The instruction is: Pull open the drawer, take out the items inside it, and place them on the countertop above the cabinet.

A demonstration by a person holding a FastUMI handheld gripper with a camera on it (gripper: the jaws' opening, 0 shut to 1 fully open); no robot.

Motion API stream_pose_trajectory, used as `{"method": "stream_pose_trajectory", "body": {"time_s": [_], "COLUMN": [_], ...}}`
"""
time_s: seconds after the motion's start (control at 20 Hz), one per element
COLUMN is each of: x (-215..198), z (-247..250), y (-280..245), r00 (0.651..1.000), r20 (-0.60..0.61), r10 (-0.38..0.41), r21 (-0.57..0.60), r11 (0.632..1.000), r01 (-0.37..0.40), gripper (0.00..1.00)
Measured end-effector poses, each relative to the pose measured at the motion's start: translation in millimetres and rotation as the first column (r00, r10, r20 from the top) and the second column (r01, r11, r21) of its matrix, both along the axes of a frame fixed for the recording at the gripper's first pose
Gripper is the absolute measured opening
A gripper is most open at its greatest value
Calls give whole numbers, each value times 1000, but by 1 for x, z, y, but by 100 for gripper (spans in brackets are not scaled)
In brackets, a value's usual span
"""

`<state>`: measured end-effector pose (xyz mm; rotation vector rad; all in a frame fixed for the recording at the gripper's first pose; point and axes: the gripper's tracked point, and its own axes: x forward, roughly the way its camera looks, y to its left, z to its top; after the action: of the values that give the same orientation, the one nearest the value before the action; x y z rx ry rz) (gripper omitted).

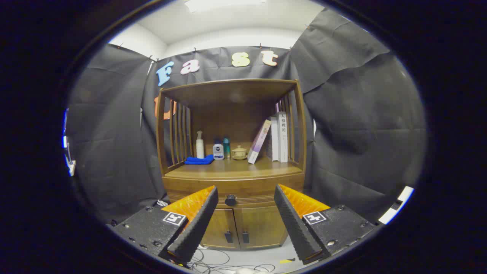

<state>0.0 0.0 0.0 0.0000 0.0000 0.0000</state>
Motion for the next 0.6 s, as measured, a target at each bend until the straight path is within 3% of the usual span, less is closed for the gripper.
{"method": "stream_pose_trajectory", "body": {"time_s": [0.6], "x": [5], "z": [4], "y": [16], "r00": [1000], "r20": [0], "r10": [23], "r21": [-38], "r11": [999], "r01": [-23], "gripper": [97]}}
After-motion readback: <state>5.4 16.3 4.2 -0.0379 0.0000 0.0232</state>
